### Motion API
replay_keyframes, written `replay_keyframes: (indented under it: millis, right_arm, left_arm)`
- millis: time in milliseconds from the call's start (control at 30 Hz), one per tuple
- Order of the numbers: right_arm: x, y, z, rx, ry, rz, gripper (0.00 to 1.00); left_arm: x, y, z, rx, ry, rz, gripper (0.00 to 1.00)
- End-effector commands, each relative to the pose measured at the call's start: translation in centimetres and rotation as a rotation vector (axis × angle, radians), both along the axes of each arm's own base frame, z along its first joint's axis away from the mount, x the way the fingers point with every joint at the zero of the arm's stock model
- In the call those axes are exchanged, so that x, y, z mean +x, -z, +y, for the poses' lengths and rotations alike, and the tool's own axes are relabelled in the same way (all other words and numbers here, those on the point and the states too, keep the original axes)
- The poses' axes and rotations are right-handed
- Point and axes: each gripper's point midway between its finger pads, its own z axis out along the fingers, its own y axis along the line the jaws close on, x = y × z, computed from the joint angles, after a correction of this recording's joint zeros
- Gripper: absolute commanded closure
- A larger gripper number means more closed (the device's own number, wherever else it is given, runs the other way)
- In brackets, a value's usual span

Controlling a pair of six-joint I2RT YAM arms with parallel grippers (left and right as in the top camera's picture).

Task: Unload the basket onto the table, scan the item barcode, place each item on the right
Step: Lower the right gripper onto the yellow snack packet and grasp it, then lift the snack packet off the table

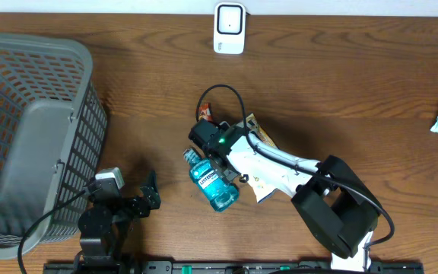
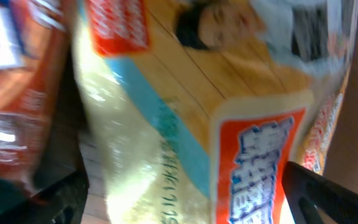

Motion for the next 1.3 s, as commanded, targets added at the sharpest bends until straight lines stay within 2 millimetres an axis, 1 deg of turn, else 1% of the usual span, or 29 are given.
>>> replay_keyframes:
  millis: [0,133,167,200,300,367,400,467,533,567,600,667,800,900,1033,1167,1267]
  right_arm:
    - [-1.7,3.5,-3.5,-0.089,0.096,0.114,0.07]
    - [-2.8,4.2,-3.5,-0.001,0.121,0.254,0.06]
    - [-3.1,4.3,-3.4,0.036,0.117,0.299,0.08]
    - [-3.2,4.4,-3.3,0.060,0.122,0.324,0.12]
    - [-3.2,4.5,-3.6,0.103,0.162,0.363,0.33]
    - [-3.1,4.5,-4.2,0.099,0.165,0.371,0.39]
    - [-3.2,4.5,-4.2,0.107,0.153,0.387,0.50]
    - [-3.7,4.4,-3.7,0.161,0.110,0.447,0.77]
    - [-3.7,4.0,-3.3,0.201,0.108,0.480,0.89]
    - [-3.6,3.6,-3.2,0.224,0.111,0.498,0.95]
    - [-3.5,2.9,-2.9,0.255,0.111,0.519,0.99]
    - [-3.4,1.1,-1.9,0.356,0.071,0.581,0.99]
    - [-3.6,-4.4,1.8,0.731,-0.118,0.721,0.99]
    - [-3.5,-7.9,3.3,0.992,-0.272,0.742,0.99]
    - [-3.3,-11.1,3.9,1.233,-0.374,0.723,0.99]
    - [-3.5,-13.3,4.3,1.376,-0.415,0.710,0.99]
    - [-3.5,-14.5,4.7,1.447,-0.396,0.714,0.99]
  left_arm:
    - [-0.2,1.0,-0.3,0.007,0.019,0.029,0.02]
    - [-0.2,1.0,-0.3,0.007,0.019,0.029,0.02]
    - [-0.2,1.0,-0.3,0.007,0.019,0.029,0.02]
    - [-0.2,1.0,-0.3,0.007,0.019,0.029,0.02]
    - [-0.2,1.0,-0.3,0.007,0.019,0.029,0.02]
    - [-0.2,1.0,-0.3,0.007,0.019,0.029,0.02]
    - [-0.2,1.0,-0.3,0.007,0.019,0.029,0.02]
    - [-0.2,1.0,-0.3,0.007,0.019,0.029,0.02]
    - [-0.2,1.0,-0.3,0.007,0.019,0.029,0.02]
    - [-0.2,1.0,-0.3,0.007,0.019,0.029,0.02]
    - [-0.2,1.0,-0.3,0.007,0.019,0.029,0.02]
    - [-0.2,1.0,-0.3,0.007,0.019,0.029,0.02]
    - [-0.2,1.0,-0.3,0.007,0.019,0.029,0.02]
    - [-0.2,1.0,-0.3,0.007,0.019,0.029,0.02]
    - [-0.2,1.0,-0.3,0.007,0.019,0.029,0.02]
    - [-0.2,1.0,-0.3,0.007,0.019,0.029,0.02]
    - [-0.2,1.0,-0.3,0.007,0.019,0.029,0.02]
